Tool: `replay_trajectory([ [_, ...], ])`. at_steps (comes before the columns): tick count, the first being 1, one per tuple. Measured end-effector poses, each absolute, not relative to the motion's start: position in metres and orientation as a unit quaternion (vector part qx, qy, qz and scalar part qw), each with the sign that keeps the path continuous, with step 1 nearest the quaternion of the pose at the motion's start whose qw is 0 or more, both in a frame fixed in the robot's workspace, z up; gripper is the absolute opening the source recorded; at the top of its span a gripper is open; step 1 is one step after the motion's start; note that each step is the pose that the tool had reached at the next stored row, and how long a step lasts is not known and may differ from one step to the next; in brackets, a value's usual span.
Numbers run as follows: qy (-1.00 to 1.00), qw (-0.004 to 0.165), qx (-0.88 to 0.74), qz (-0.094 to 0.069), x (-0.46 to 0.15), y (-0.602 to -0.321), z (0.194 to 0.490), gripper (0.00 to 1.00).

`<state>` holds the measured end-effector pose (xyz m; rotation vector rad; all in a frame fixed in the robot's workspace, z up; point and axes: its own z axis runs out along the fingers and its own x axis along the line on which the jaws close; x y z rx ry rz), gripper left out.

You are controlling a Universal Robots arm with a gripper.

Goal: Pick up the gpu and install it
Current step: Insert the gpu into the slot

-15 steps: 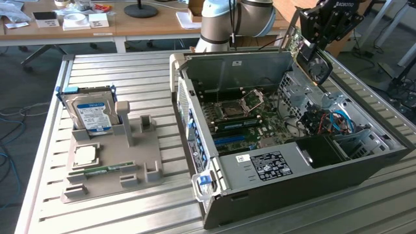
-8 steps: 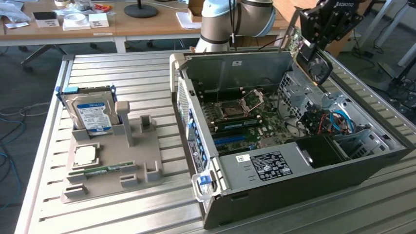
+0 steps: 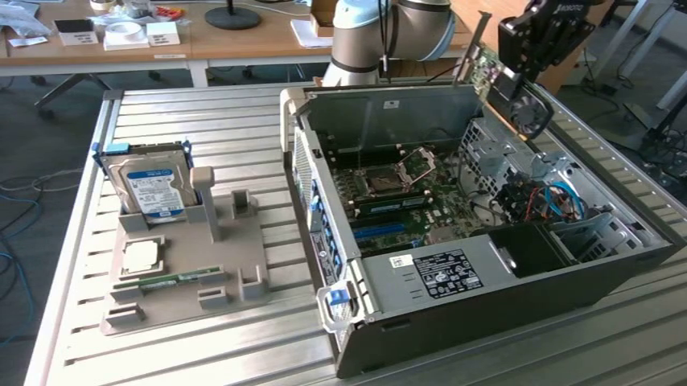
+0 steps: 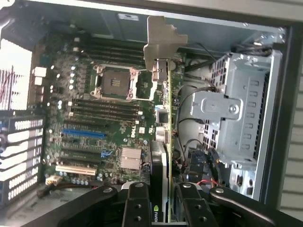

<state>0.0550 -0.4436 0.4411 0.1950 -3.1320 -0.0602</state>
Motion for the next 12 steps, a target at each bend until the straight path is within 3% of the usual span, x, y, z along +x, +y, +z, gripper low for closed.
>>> replay_trajectory([
  [12,-0.985,0.004,0.171,-0.019,0.055,-0.4436,0.4401,0.27],
])
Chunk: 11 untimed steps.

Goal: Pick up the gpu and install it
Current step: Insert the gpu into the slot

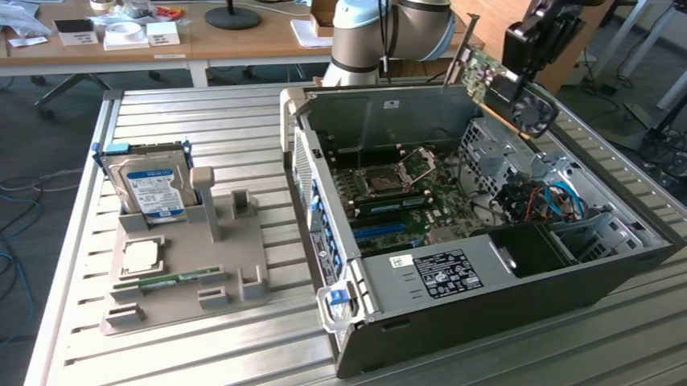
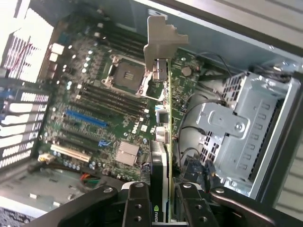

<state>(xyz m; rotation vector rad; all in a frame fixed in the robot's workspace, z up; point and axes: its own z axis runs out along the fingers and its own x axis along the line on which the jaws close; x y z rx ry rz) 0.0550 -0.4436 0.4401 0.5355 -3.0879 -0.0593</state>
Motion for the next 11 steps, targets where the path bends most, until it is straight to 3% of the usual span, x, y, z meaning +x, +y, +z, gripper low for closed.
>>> replay_trajectory([
  [11,-0.963,0.005,0.268,-0.018,0.055,-0.4436,0.4393,0.27],
])
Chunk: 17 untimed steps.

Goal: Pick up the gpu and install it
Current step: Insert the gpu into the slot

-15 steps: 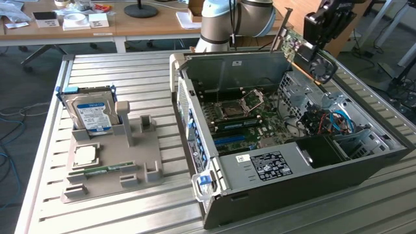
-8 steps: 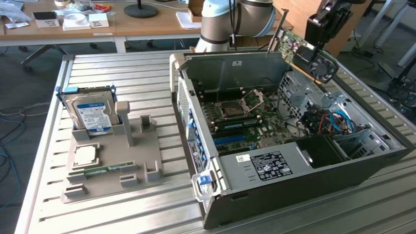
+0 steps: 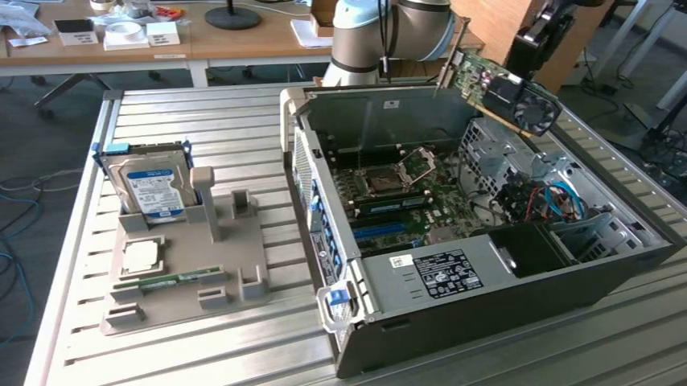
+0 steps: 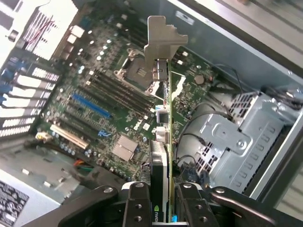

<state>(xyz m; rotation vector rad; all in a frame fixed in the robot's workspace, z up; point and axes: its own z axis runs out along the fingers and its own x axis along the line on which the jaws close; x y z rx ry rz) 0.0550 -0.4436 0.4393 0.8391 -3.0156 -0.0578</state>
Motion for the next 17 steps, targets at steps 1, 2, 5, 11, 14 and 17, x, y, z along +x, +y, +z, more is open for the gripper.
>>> replay_trajectory([
  [1,-0.961,0.006,0.277,-0.018,0.055,-0.4436,0.4392,0.27],
  [2,-0.958,0.006,0.286,-0.018,0.055,-0.4436,0.4391,0.27],
  [5,-0.95,0.006,0.312,-0.018,0.055,-0.4436,0.4389,0.27],
  [11,-0.931,0.007,0.363,-0.018,0.055,-0.4436,0.4384,0.27],
  [14,-0.921,0.008,0.388,-0.018,0.055,-0.4436,0.4381,0.27],
  [17,-0.906,0.008,0.422,-0.017,0.055,-0.4436,0.4377,0.27],
])
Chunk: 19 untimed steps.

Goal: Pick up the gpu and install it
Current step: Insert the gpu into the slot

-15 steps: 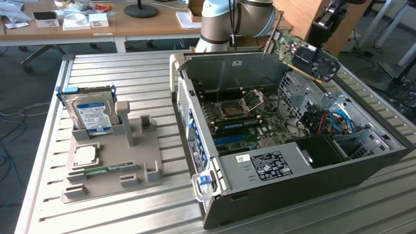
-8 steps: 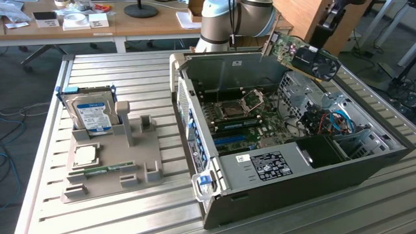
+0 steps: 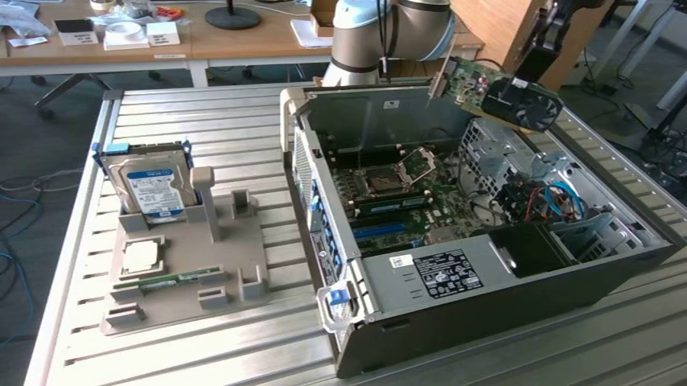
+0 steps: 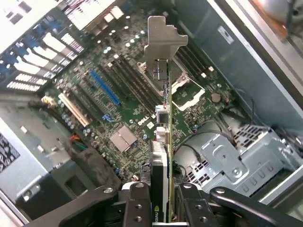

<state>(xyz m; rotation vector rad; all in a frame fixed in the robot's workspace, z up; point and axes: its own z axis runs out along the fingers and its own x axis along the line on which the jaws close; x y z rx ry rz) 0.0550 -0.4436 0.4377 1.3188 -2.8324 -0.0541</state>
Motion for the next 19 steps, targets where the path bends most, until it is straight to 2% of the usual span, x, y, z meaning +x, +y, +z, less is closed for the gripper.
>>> replay_trajectory([
  [19,-0.821,0.011,0.571,-0.016,0.055,-0.4436,0.4359,0.27],
])
